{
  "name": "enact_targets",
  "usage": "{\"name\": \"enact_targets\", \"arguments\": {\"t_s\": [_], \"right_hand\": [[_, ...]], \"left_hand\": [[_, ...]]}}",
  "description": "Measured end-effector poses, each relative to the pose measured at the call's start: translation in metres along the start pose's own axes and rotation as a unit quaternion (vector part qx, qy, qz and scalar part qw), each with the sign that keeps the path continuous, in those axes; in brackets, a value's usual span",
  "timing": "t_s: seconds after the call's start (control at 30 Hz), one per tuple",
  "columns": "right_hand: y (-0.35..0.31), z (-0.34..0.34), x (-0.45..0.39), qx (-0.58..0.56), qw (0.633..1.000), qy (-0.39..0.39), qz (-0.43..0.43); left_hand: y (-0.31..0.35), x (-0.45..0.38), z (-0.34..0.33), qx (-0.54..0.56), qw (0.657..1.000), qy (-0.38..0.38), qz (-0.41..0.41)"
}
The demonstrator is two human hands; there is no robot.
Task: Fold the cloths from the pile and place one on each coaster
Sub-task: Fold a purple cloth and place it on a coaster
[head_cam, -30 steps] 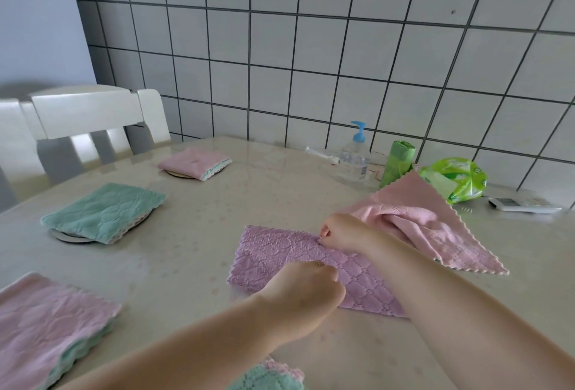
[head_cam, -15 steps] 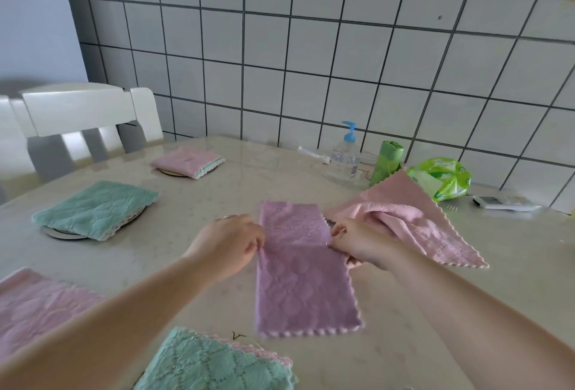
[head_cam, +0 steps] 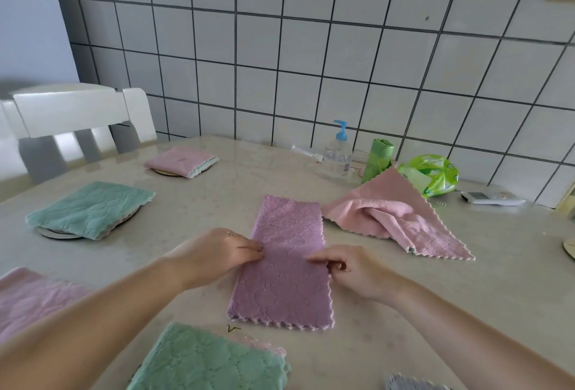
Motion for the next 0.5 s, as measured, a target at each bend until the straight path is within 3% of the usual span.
{"name": "enact_targets", "arguments": {"t_s": [0.13, 0.23, 0.33, 0.43, 0.5], "right_hand": [[-0.007, -0.007, -0.001, 0.136, 0.989, 0.035, 0.050], [-0.013, 0.006, 0.006, 0.114, 0.985, 0.114, 0.064], [-0.020, 0.017, 0.015, 0.115, 0.977, 0.163, 0.068], [-0.022, 0.026, 0.016, 0.011, 0.986, 0.165, 0.035], [-0.011, 0.029, 0.009, -0.064, 0.984, 0.160, -0.038]], "left_hand": [[-0.004, -0.001, 0.005, 0.020, 0.999, 0.029, 0.014], [-0.016, 0.002, 0.008, 0.118, 0.984, 0.080, 0.103], [-0.027, 0.012, -0.001, 0.263, 0.938, 0.081, 0.212], [-0.033, 0.018, -0.004, 0.385, 0.864, 0.166, 0.279], [-0.033, 0.016, -0.005, 0.440, 0.824, 0.210, 0.289]]}}
Point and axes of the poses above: each hand's wrist, its own x-axis away from the middle knuckle, its own z-axis out of the back of the hand, y = z × x, the point moved 9 cm from there along -x, towards the middle knuckle, and after that the axes turned 15 degrees about -z, right-handed, at the moved point
